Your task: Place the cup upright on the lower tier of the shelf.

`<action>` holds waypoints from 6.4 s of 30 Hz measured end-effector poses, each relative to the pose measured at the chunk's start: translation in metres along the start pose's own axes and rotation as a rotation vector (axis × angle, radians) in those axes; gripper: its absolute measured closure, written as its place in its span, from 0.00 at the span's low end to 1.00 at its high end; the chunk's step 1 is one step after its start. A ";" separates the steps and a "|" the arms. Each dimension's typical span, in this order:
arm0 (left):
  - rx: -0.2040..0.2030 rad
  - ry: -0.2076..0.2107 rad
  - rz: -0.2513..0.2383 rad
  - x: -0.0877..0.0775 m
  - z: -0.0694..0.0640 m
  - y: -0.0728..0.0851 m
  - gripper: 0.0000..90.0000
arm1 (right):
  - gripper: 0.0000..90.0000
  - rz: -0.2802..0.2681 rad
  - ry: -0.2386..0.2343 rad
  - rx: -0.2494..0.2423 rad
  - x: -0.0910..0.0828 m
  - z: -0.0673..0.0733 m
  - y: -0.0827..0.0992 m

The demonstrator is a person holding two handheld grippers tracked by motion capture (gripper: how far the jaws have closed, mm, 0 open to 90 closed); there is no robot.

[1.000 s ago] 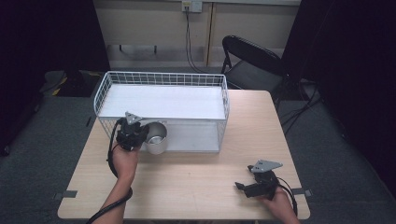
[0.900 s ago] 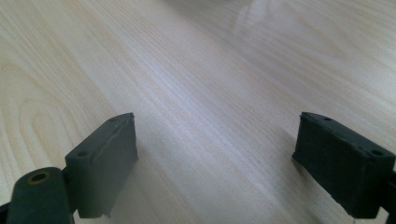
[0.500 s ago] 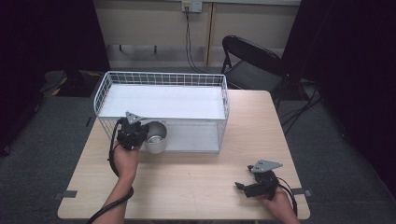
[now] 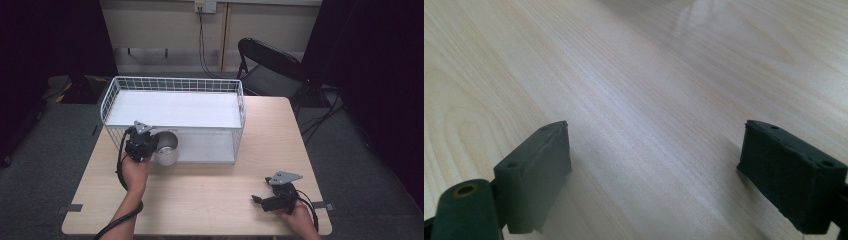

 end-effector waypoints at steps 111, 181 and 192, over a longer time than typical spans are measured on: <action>0.009 0.176 -0.020 -0.023 -0.018 0.052 0.70 | 0.14 0.002 0.003 0.003 0.000 0.000 0.000; -0.028 0.182 -0.016 0.009 -0.034 0.037 0.79 | 0.14 0.002 0.003 0.003 0.000 0.000 0.000; -0.044 0.191 -0.022 0.008 -0.034 0.040 0.55 | 0.13 0.001 0.004 0.004 0.000 0.000 0.000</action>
Point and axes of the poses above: each handheld gripper's, and its own axes: x roughly forward along the jaws, y roughly out of its underside, z roughly to its left, the point moved 1 cm from there along x, roughly forward along the jaws, and after that the axes turned 2 degrees about -y, right-handed, at the moved point
